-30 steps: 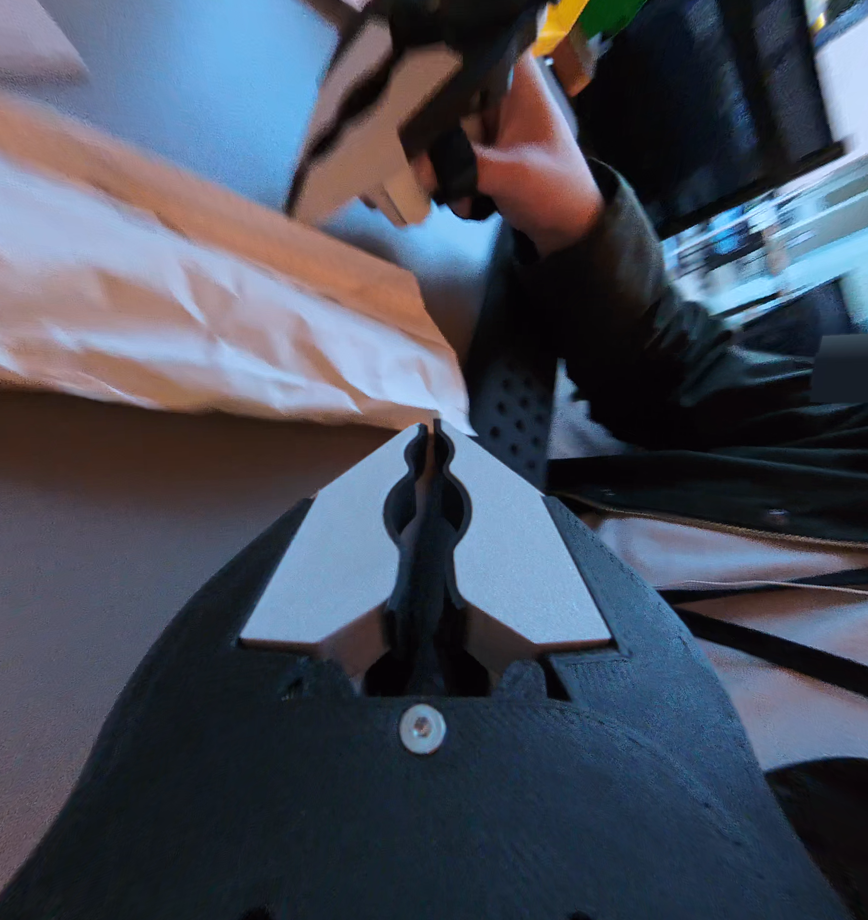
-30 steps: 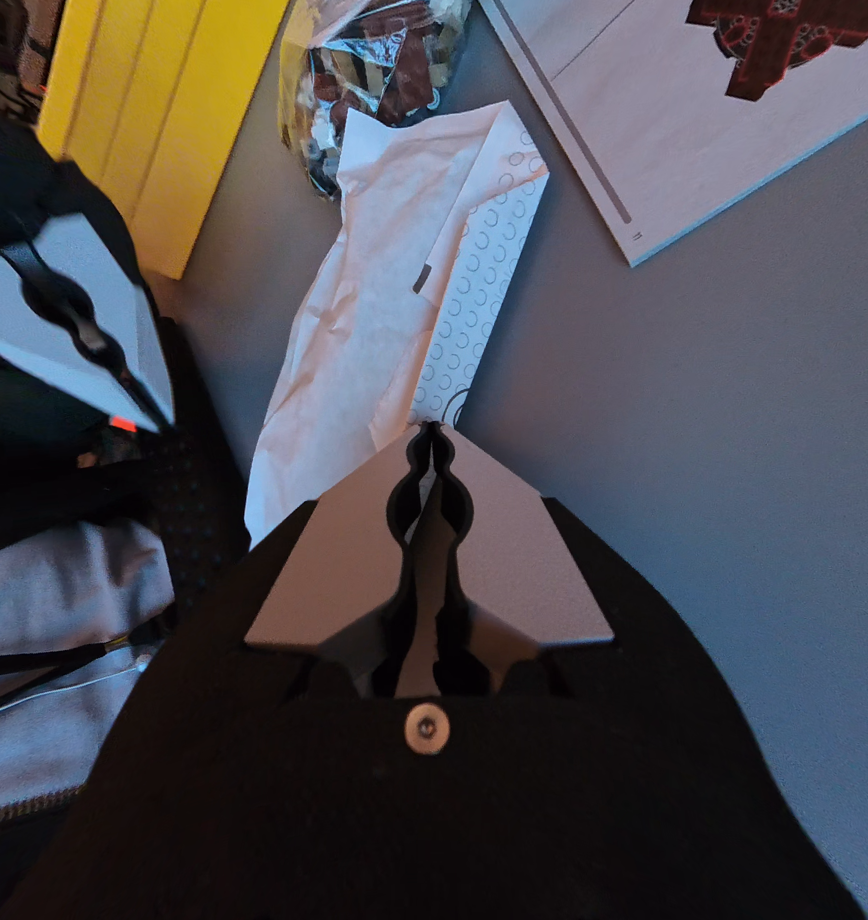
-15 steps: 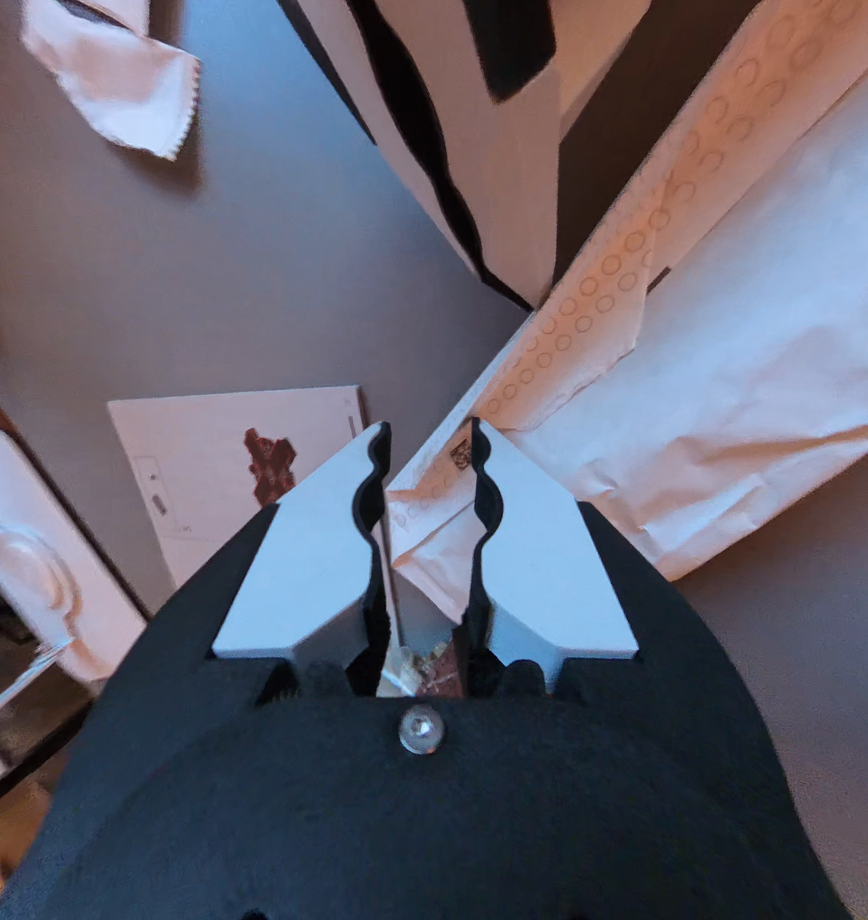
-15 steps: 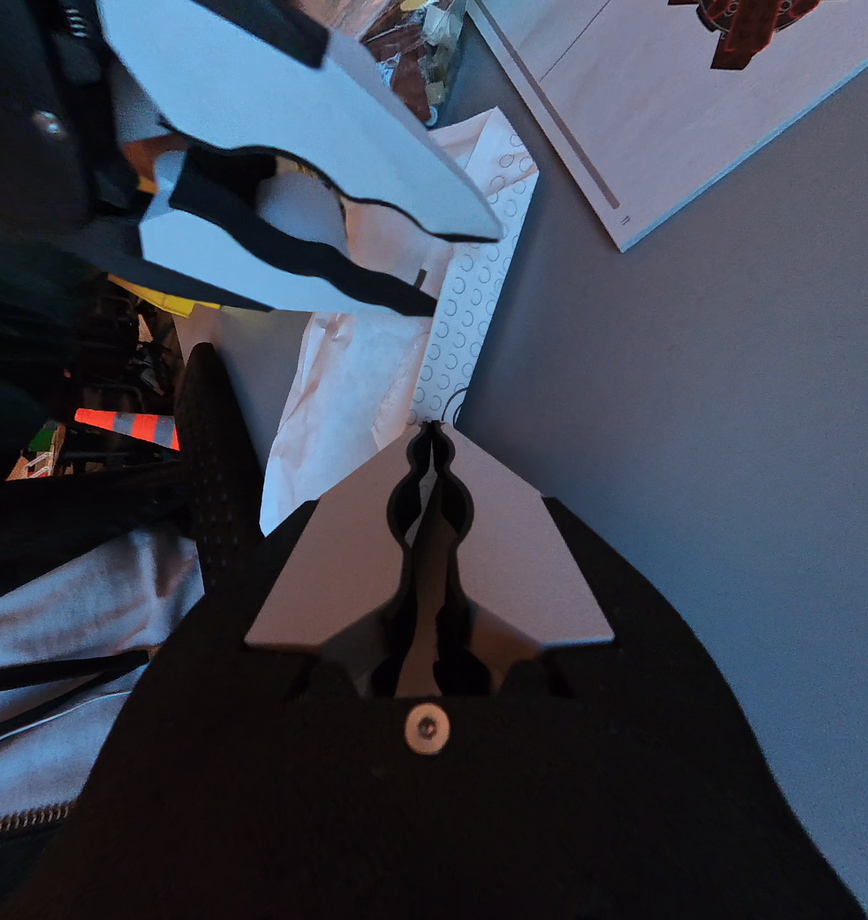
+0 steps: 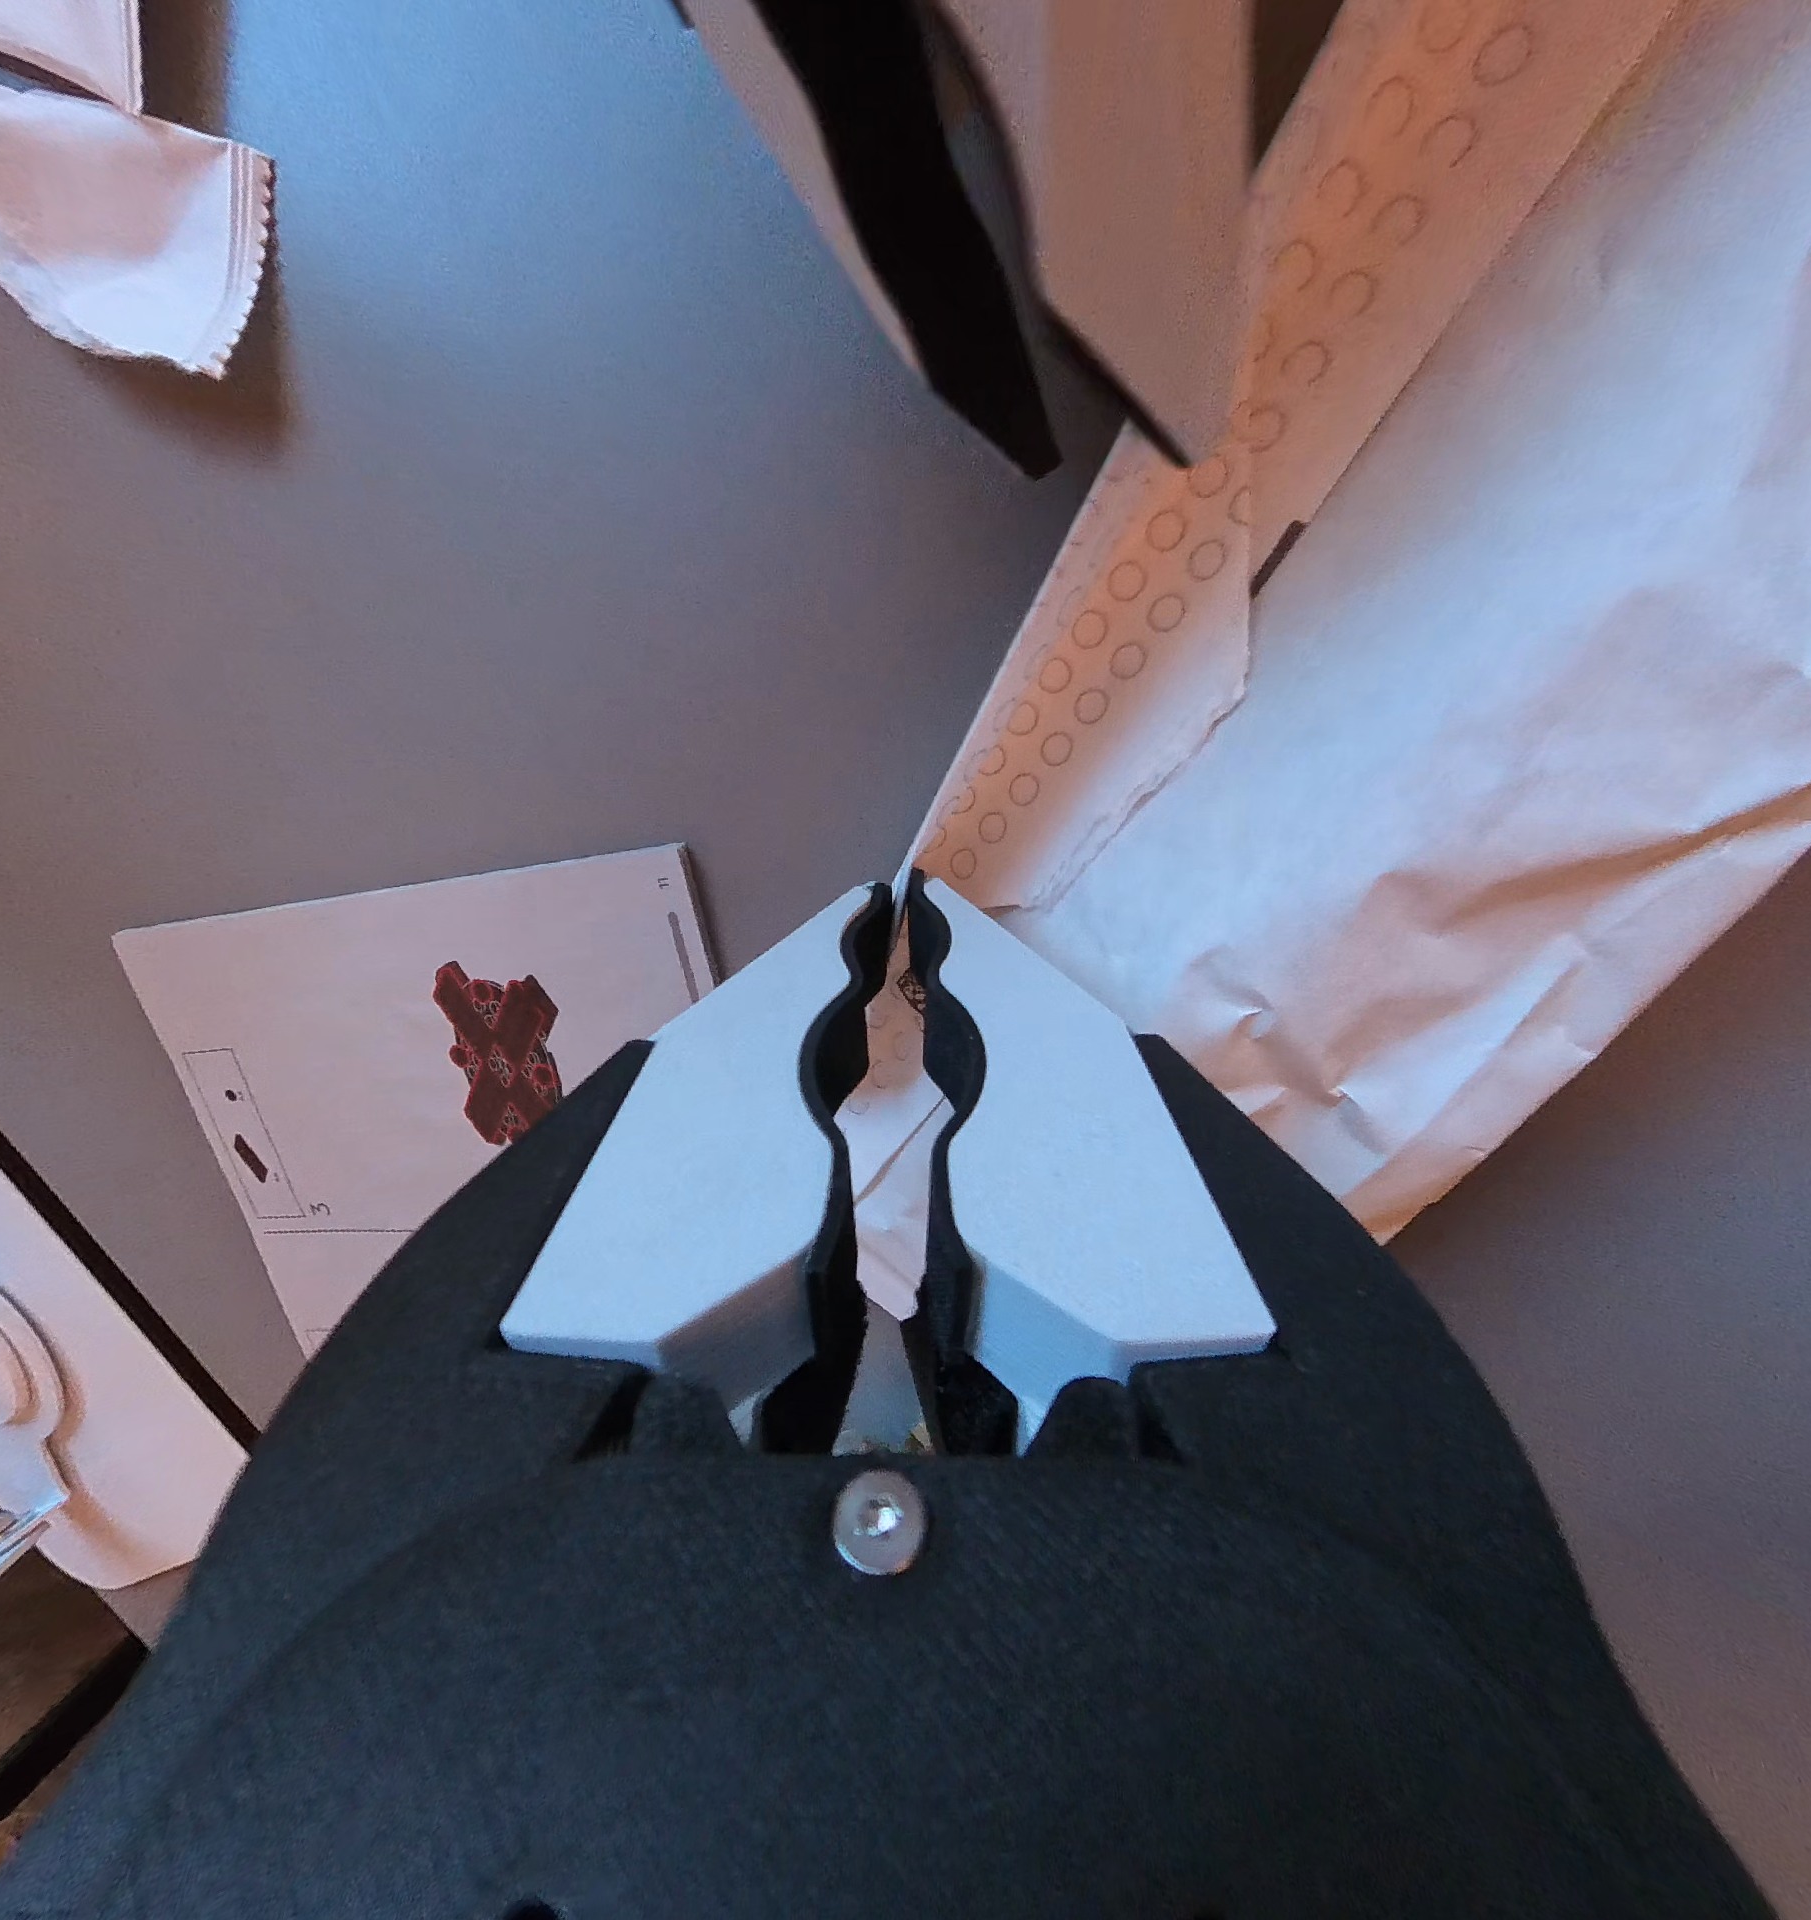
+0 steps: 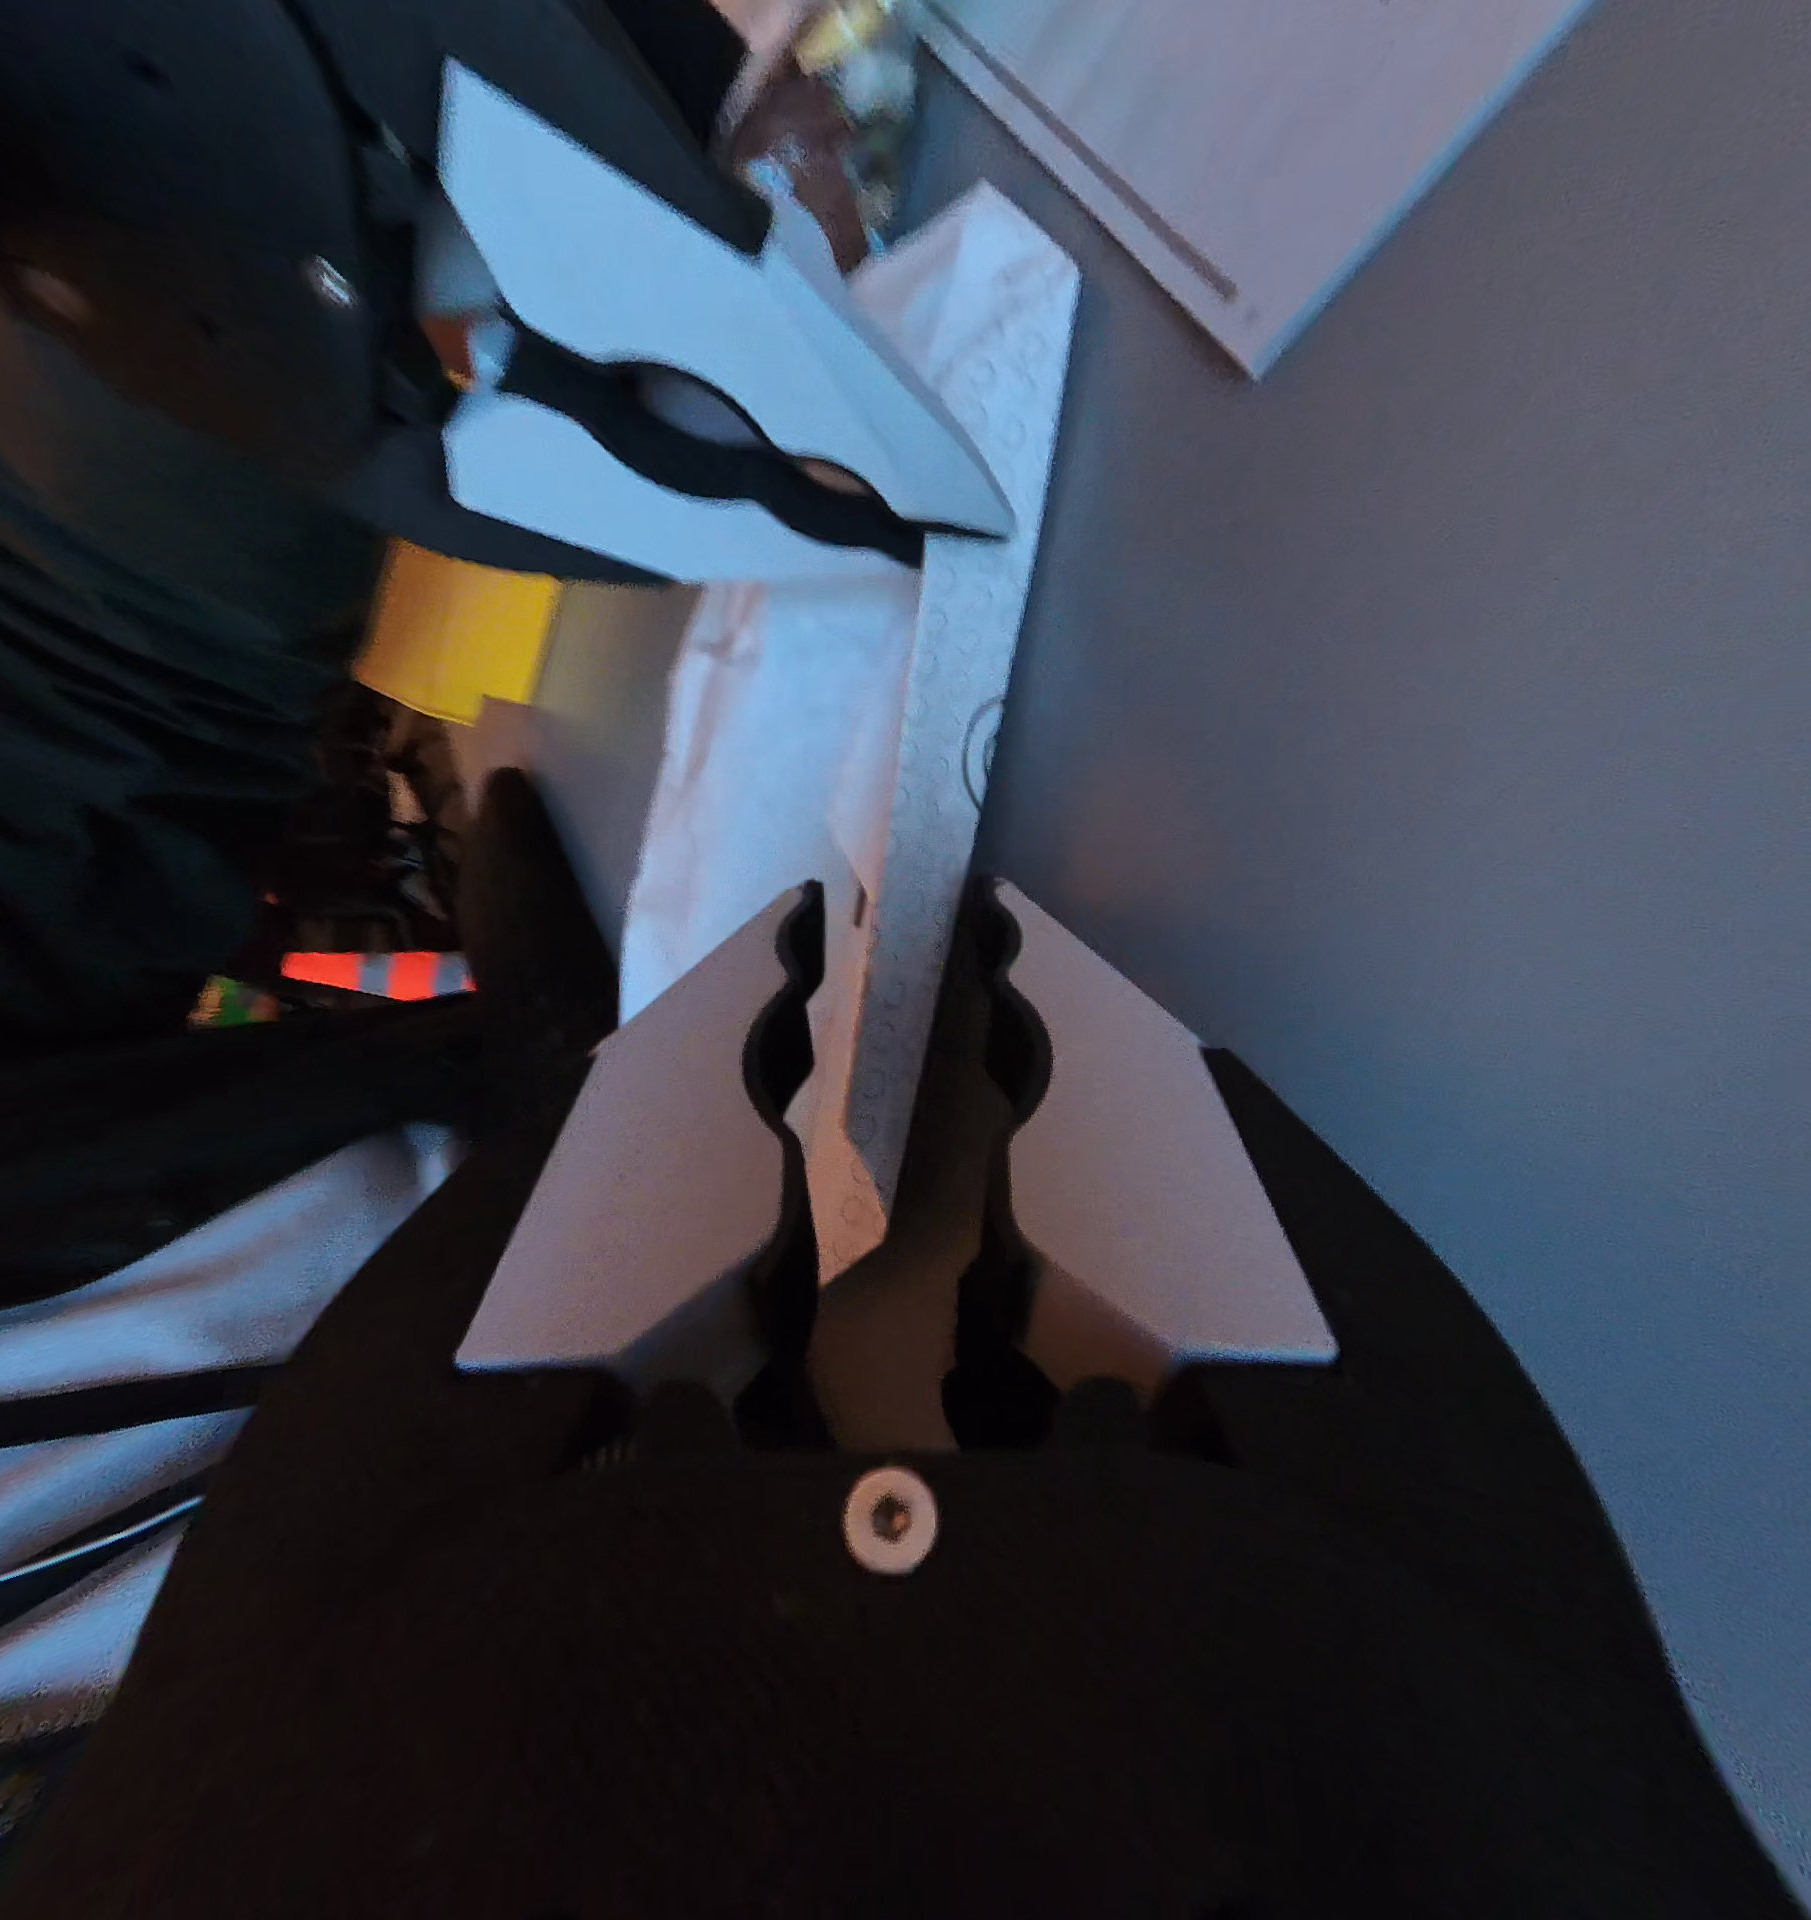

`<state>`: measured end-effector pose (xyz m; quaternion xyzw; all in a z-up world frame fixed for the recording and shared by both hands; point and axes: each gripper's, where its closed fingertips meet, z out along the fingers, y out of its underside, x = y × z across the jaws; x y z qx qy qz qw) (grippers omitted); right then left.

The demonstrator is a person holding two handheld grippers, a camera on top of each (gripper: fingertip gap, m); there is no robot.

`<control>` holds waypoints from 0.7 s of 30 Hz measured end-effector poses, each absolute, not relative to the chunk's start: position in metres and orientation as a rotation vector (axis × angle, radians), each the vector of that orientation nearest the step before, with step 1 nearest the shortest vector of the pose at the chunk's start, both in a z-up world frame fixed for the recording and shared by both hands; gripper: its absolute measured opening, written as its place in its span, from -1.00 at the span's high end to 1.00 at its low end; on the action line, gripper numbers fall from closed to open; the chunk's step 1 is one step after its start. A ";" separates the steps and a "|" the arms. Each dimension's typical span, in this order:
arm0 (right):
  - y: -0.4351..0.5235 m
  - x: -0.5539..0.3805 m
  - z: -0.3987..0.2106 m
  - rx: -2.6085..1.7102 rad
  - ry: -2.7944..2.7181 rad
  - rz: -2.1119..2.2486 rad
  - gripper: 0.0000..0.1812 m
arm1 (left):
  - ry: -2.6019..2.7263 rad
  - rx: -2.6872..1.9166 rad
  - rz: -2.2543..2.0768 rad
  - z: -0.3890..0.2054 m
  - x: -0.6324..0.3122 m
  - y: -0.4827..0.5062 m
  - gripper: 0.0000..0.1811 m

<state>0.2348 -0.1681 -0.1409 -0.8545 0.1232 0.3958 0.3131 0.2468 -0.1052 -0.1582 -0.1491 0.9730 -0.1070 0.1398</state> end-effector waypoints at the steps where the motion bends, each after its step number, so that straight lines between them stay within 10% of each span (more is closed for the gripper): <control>1: -0.171 0.231 -0.145 -2.298 0.305 1.003 0.65 | 2.807 -0.428 -0.308 -0.158 0.247 -0.105 0.99; 6: -0.175 0.237 -0.155 -2.444 0.231 0.653 0.99 | 2.784 -0.409 -0.309 -0.158 0.249 -0.105 1.00; 15: -0.173 0.244 -0.157 -2.513 -0.077 -0.089 1.00 | 2.800 -0.469 -0.493 -0.145 0.241 -0.134 0.75; 21: -0.173 0.246 -0.158 -2.466 -0.267 -0.400 0.99 | 2.741 -0.391 -0.470 -0.153 0.242 -0.132 1.00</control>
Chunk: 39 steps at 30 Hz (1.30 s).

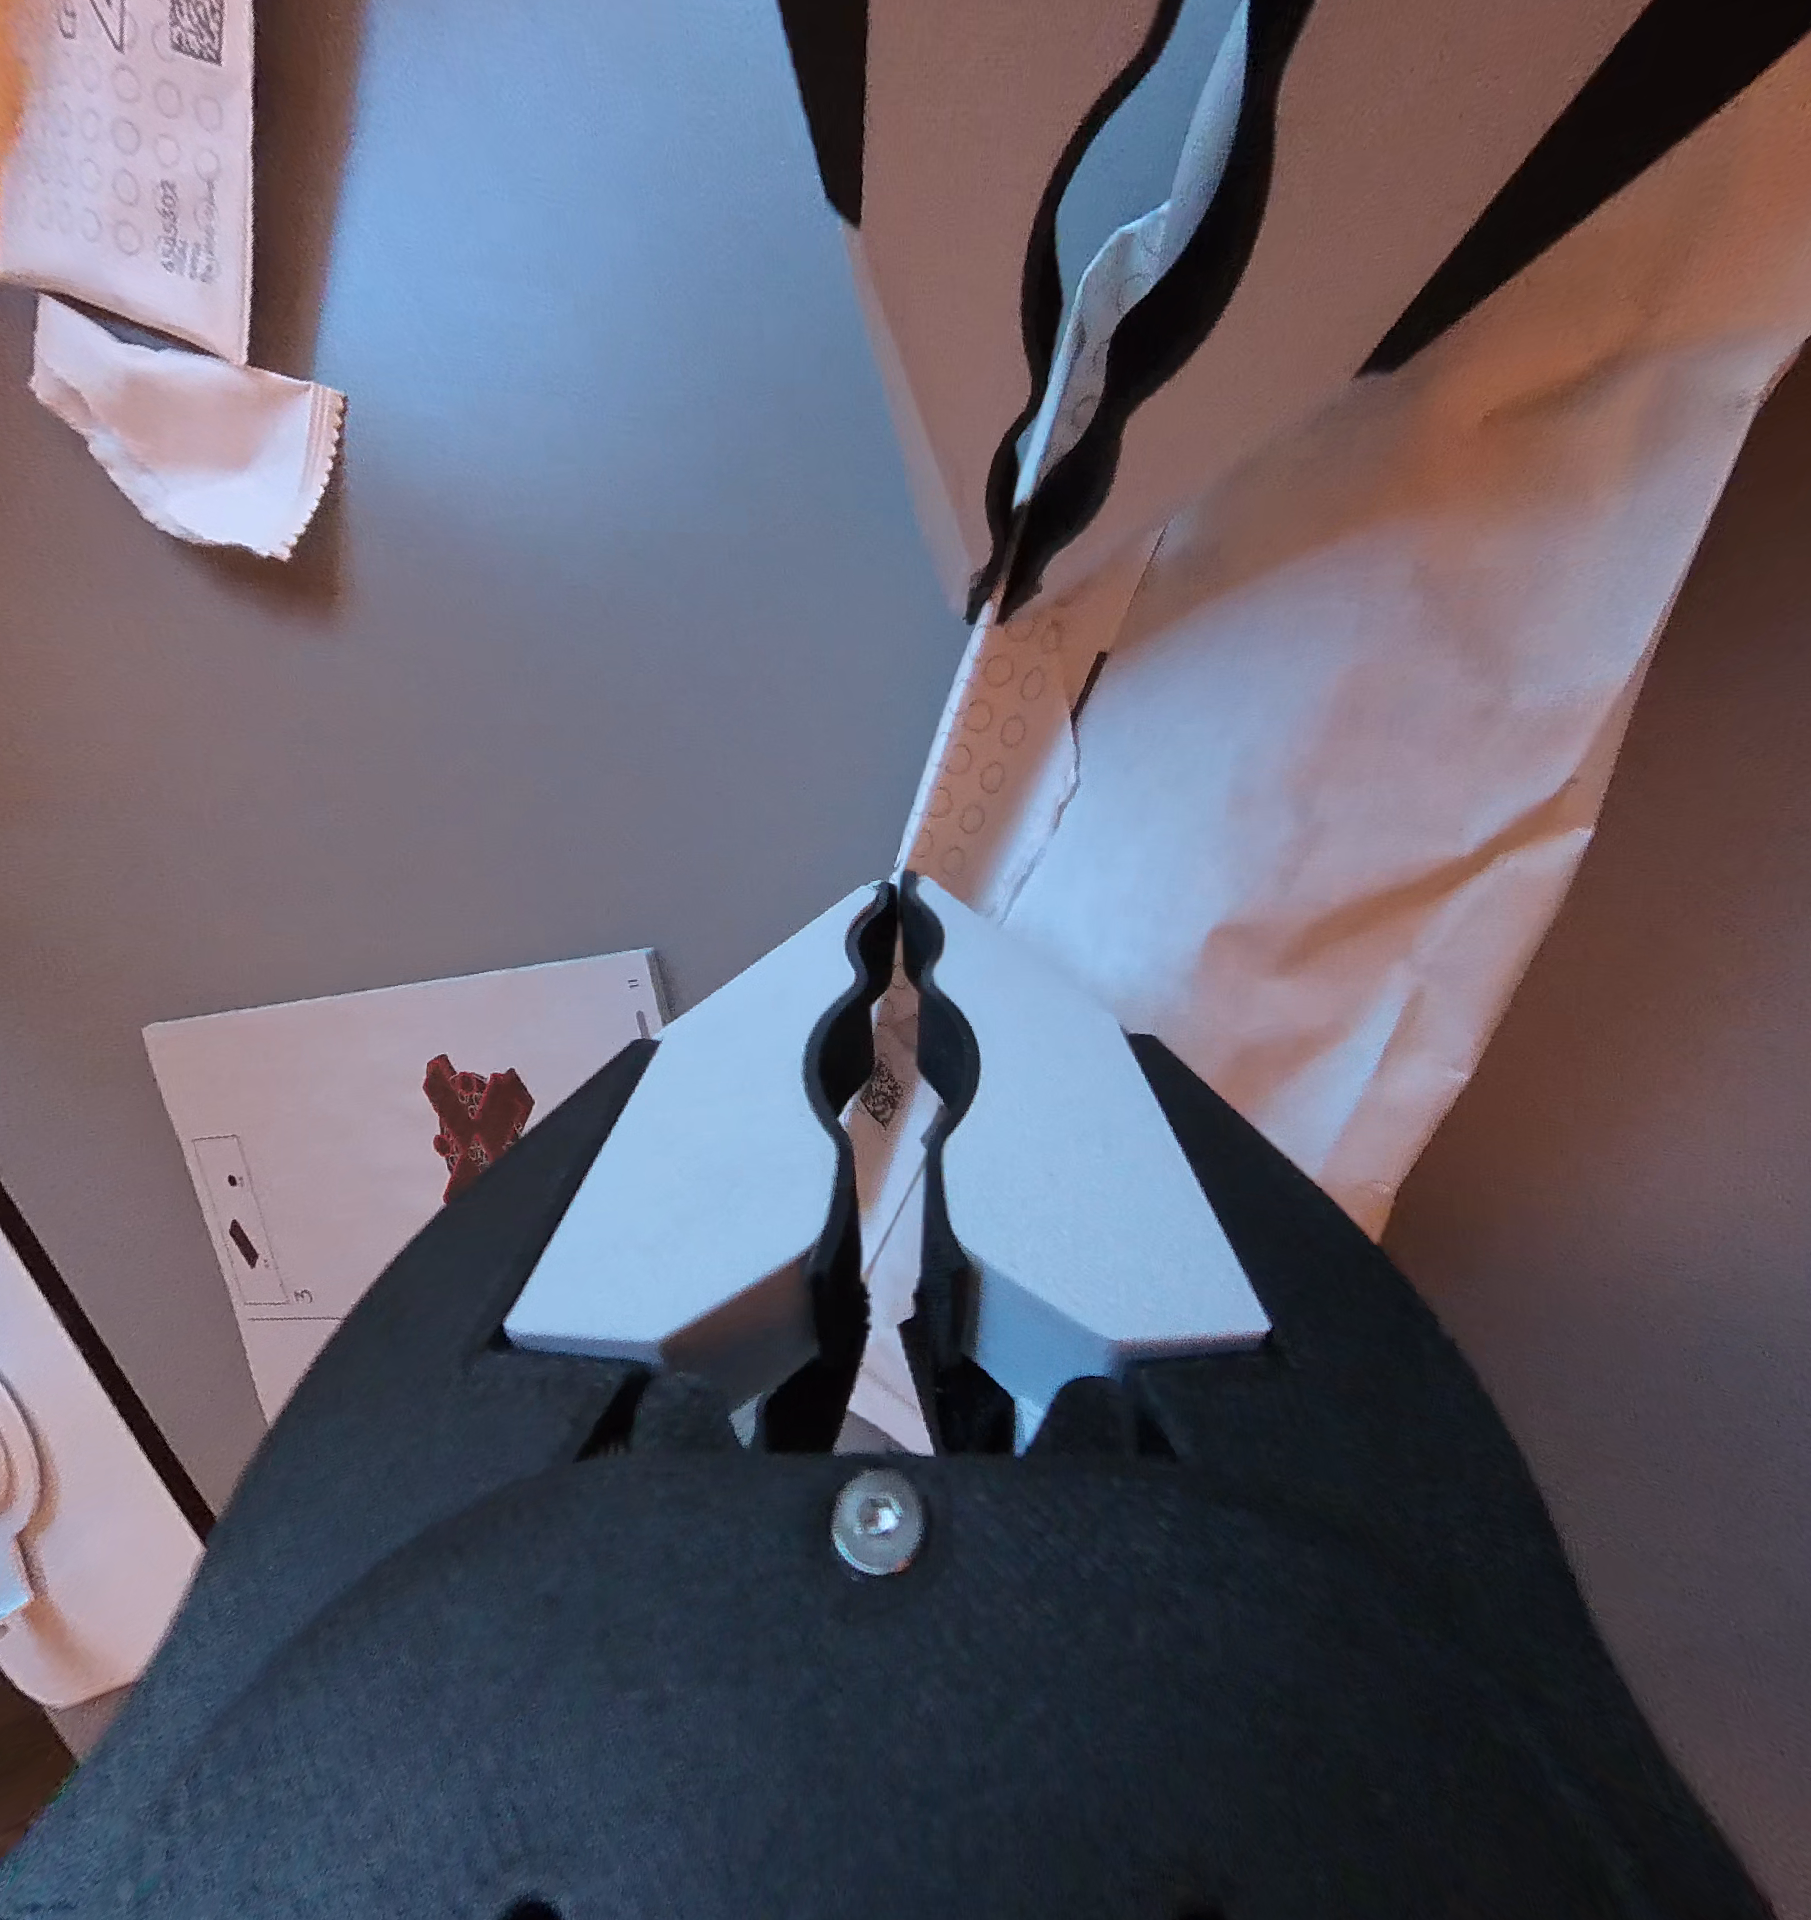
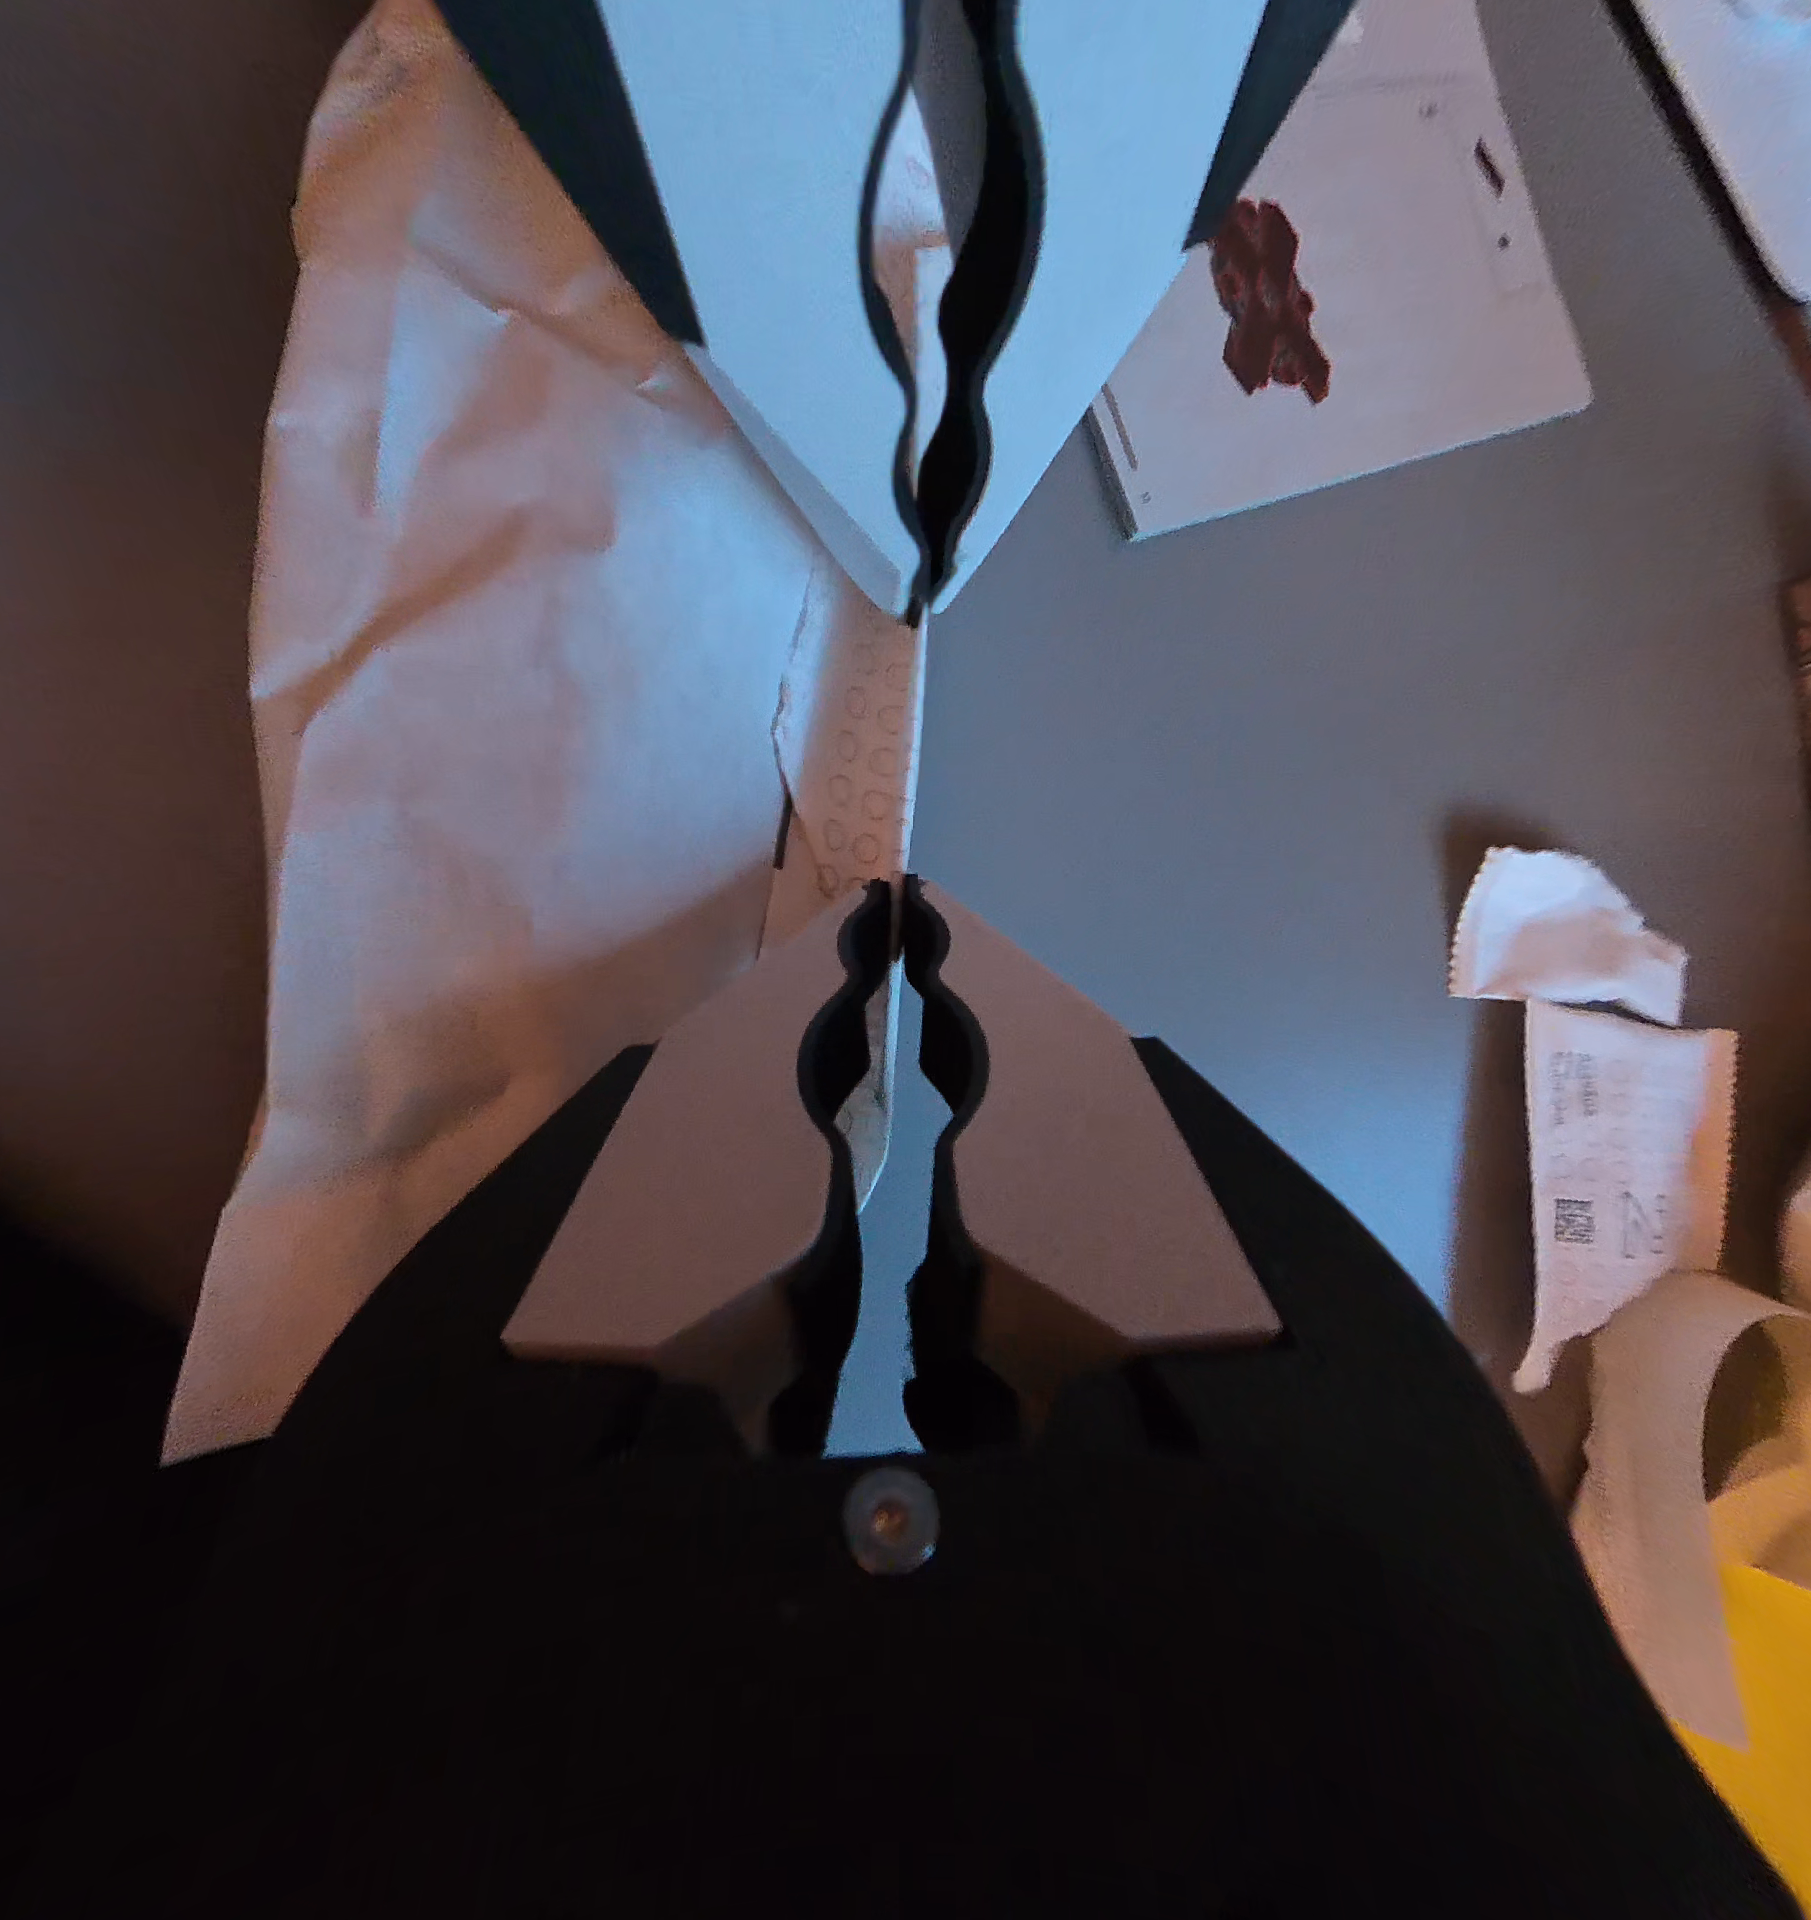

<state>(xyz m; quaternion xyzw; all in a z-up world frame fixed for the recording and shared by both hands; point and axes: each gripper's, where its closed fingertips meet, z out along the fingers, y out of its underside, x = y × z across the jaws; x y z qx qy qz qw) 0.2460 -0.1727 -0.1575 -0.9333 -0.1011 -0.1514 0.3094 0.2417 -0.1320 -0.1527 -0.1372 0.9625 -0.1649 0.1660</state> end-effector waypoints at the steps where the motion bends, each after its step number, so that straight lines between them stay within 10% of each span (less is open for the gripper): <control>1: -0.172 0.245 -0.157 -2.448 -0.282 -0.411 0.98 | 2.729 -0.380 -0.482 -0.153 0.241 -0.132 1.00; 19: -0.173 0.229 -0.156 -2.173 -1.108 -0.951 0.90 | 2.790 -0.488 -0.542 -0.148 0.222 -0.147 0.77; 39: -0.170 0.223 -0.157 -2.111 -1.311 -1.052 0.90 | 2.839 -1.261 -0.999 -0.125 0.226 -0.140 1.00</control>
